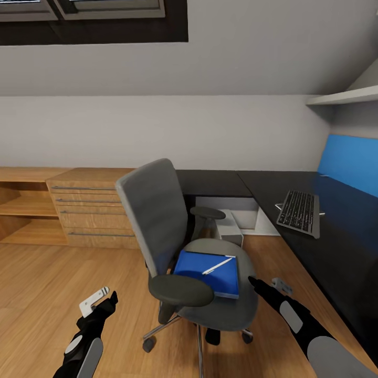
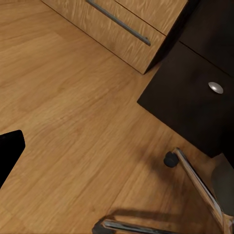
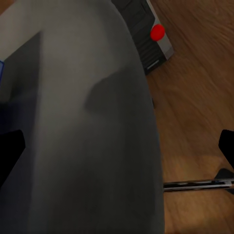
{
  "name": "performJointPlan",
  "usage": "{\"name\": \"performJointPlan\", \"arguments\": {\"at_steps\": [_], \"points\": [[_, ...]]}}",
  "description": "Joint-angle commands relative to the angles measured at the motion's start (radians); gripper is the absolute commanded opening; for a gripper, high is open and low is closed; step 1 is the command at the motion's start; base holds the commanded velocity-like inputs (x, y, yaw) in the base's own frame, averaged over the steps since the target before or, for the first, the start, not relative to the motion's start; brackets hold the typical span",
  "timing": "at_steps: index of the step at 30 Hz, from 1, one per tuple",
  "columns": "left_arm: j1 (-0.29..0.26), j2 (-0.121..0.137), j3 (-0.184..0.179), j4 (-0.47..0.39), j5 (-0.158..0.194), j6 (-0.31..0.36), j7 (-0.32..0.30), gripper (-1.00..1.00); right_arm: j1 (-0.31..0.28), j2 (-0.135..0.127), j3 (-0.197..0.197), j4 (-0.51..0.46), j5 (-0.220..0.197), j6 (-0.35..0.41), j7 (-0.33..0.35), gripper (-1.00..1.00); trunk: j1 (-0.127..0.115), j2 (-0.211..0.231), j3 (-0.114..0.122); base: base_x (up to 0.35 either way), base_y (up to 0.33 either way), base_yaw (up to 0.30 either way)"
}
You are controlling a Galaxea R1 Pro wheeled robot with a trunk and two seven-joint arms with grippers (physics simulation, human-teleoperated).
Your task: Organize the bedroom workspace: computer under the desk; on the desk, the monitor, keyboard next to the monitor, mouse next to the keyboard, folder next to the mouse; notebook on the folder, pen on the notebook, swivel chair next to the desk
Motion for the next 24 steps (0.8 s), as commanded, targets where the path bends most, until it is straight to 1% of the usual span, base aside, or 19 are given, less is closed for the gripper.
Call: {"name": "performJointPlan", "arguments": {"at_steps": [1,10,24], "points": [[0.0,-0.001,0.001,-0.002,0.006,0.005,0.002,1.0,0.0,0.001,-0.006,0.0,-0.006,0.007,0.005,1.0,0.0,0.0,-0.001,0.004,0.0,0.0],[0.0,-0.001,0.001,-0.002,0.006,0.005,0.002,1.0,0.0,0.004,-0.006,0.001,-0.007,0.006,0.005,1.0,0.0,0.0,-0.002,0.001,0.0,0.001],[0.0,-0.001,0.001,-0.002,0.005,0.005,0.004,1.0,0.0,0.005,-0.005,0.001,-0.005,0.003,0.005,1.0,0.0,0.0,-0.017,0.0,0.0,0.155]]}}
